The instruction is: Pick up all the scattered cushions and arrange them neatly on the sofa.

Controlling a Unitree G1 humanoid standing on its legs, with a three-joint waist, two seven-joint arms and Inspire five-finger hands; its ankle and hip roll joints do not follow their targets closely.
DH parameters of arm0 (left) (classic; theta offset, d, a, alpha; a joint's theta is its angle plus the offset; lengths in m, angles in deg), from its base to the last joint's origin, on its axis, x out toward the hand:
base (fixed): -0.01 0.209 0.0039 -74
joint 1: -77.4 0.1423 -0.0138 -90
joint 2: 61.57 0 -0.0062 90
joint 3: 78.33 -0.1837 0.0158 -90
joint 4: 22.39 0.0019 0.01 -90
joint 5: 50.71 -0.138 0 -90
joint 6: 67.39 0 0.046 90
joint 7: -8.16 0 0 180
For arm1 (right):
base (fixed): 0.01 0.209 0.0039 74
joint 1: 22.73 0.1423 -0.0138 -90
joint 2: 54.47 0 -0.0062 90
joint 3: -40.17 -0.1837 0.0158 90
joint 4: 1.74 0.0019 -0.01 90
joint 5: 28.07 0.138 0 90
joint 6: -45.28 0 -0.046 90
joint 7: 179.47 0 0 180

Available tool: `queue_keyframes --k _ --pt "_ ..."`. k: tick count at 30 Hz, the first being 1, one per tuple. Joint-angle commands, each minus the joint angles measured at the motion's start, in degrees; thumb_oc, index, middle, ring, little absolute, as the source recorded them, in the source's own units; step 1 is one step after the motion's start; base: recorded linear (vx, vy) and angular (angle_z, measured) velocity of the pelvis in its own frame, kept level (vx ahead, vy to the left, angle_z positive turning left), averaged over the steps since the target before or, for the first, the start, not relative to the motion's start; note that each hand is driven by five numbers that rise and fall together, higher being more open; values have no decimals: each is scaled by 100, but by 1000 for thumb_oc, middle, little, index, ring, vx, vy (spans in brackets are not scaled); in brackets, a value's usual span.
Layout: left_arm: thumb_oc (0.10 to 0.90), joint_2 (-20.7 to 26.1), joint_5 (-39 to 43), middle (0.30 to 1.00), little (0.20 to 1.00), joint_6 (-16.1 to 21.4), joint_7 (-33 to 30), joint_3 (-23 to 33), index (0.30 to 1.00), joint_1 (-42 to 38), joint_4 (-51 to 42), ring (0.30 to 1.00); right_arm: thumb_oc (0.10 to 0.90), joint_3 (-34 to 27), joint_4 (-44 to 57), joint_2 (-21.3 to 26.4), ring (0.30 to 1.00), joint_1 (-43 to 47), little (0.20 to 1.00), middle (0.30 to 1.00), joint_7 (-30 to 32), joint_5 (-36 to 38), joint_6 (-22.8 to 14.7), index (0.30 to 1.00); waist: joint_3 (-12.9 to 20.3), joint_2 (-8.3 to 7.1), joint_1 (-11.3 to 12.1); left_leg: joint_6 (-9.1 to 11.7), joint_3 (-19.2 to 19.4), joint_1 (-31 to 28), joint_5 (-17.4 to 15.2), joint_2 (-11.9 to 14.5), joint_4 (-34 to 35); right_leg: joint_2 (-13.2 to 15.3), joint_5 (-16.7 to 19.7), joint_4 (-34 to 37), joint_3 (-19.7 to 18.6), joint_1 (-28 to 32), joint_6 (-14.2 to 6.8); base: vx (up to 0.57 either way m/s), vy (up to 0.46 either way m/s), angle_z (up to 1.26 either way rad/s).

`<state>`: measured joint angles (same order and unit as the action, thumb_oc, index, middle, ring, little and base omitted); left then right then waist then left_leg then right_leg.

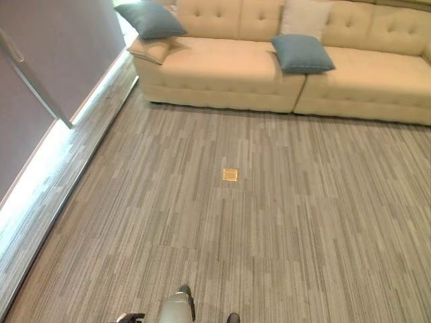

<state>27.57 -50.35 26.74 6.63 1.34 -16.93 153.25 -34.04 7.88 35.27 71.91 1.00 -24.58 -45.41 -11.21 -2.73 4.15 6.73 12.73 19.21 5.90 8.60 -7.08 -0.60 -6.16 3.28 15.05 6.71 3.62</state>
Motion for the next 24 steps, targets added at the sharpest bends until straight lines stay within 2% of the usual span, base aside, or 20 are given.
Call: queue_keyframes --k 1,2,3,5,6,7,8,9,10,11,12,13,14,15,16,17,19,21,23,24 --pt "800 268 -121 900 900 -120 -70 -17 900 158 122 900 800 -65 155 251 900 10 900 900 168 39 -91 900 93 -16 231 -53 257 444 362 210 256 539 -473 -81 93 597 -950 324 132 19" --pt "800 279 -133 900 900 -129 -72 -14 900 200 127 900 800 -18 124 207 900 -35 900 900 164 -14 -85 900 108 -59 311 -36 320 592 442 304 283 587 -529 -114 119 717 -1015 619 210 14" --pt "800 277 -125 900 900 -146 7 133 900 307 186 900 800 34 84 156 900 -81 900 900 127 -178 -58 900 211 -80 372 -79 341 437 486 321 394 567 -615 -194 64 852 -1091 672 226 2" --pt "800 308 -132 900 900 -145 -28 188 900 375 222 900 800 46 28 80 900 -118 900 900 97 -253 -34 900 252 -120 433 -152 267 422 588 243 257 630 -648 -331 3 922 -1122 444 148 -3" --pt "800 361 -209 900 900 -168 -63 212 900 387 220 900 800 23 31 31 900 -127 900 900 101 -257 -19 900 301 -220 540 -227 209 480 586 159 63 732 -554 -600 -54 889 -1167 558 249 -14" --pt "800 503 -265 900 900 -210 -86 234 900 265 266 900 800 -171 -23 48 900 -213 900 900 79 -78 -4 900 274 -487 545 -462 239 418 269 -96 -231 1052 312 -1562 -109 638 -1421 705 348 -13" --pt "800 544 -265 900 900 -188 -73 210 900 220 255 900 800 -275 -49 90 900 -257 900 900 53 20 8 900 263 -501 488 -595 229 294 81 -231 -261 1229 922 -2216 -179 393 -1495 497 282 -3" --pt "800 545 -265 900 900 -188 -73 210 900 219 255 900 800 -276 -49 89 900 -258 900 900 52 20 8 900 268 -508 493 -600 238 298 75 -237 -264 1240 918 -2225 -187 382 -1502 548 352 28" --pt "800 573 -254 900 900 -136 -30 49 900 102 91 900 800 -357 -26 109 900 -337 900 900 56 109 16 900 249 -398 325 -881 144 -15 -281 -447 -264 1431 1791 -3318 -336 -56 -1490 643 370 50" --pt "800 611 -135 900 900 -91 -53 -2 900 1 -101 900 800 -339 11 77 900 -370 900 900 97 93 -7 900 206 -268 206 -959 -3 -340 -405 -505 -110 1342 1875 -3881 -466 -414 -1417 879 466 91" --pt "800 645 19 900 900 -51 -78 -16 900 -110 -240 900 800 -353 14 85 900 -391 900 900 122 70 -17 900 151 -131 86 -1018 -197 -643 -527 -544 34 1224 1591 -4203 -465 -826 -1328 644 260 81" --pt "800 669 133 900 900 -2 -105 -26 900 -185 -296 900 800 -356 -14 87 900 -416 900 900 119 63 -24 900 85 -83 -31 -1041 -313 -892 -633 -629 90 1197 1388 -4218 -389 -1095 -1296 398 140 103" --pt "800 666 134 900 900 -2 -105 -26 900 -187 -296 900 800 -356 -15 89 900 -414 900 900 119 63 -25 900 90 -69 -38 -1037 -325 -884 -624 -616 94 1182 1400 -4200 -373 -1093 -1288 646 82 87" --pt "800 672 283 900 900 28 -144 -132 900 -420 -350 900 800 -380 -90 62 900 -489 900 900 107 100 -27 900 -19 42 -377 -1015 -654 -1530 -889 -787 278 1019 862 -3901 -213 -1772 -1120 483 37 93" --pt "800 670 283 900 900 29 -144 -131 900 -424 -348 900 800 -381 -91 63 900 -486 900 900 107 100 -27 900 -20 53 -392 -1010 -672 -1528 -879 -777 284 1010 872 -3879 -189 -1759 -1113 877 -5 76" --pt "800 656 155 900 900 52 -186 -283 900 -542 -348 900 800 -330 -103 89 900 -504 900 900 97 71 -26 900 -96 73 -652 -946 -968 -2034 -1147 -896 416 899 676 -3141 -274 -2167 -1023 667 -121 75" --pt "800 596 58 900 900 95 -218 -365 900 -696 -334 900 800 -326 -72 152 900 -497 900 900 62 54 -1 900 -112 48 -968 -765 -1261 -2644 -1482 -940 675 1002 1071 -1490 -418 -2525 -1141 864 -224 100" --pt "800 530 25 900 900 117 -238 -312 900 -746 -281 900 800 -320 -104 172 900 -472 900 900 31 -20 58 900 -72 102 -1162 -576 -1393 -3113 -1741 -801 833 1216 1488 -398 -294 -2727 -1350 794 -241 104" --pt "800 489 12 900 900 117 -217 -206 900 -653 -181 900 800 -344 -92 198 900 -444 900 900 25 -123 82 900 44 175 -1285 -428 -1453 -3530 -1882 -642 862 1250 1636 -147 2 -2883 -1452 747 -254 68" --pt "800 467 -16 900 900 100 -189 -168 900 -564 -113 900 800 -350 -100 212 900 -474 900 900 10 -171 99 900 106 190 -1342 -387 -1496 -3714 -1885 -574 737 1261 1685 -347 68 -2938 -1448 736 -352 60"
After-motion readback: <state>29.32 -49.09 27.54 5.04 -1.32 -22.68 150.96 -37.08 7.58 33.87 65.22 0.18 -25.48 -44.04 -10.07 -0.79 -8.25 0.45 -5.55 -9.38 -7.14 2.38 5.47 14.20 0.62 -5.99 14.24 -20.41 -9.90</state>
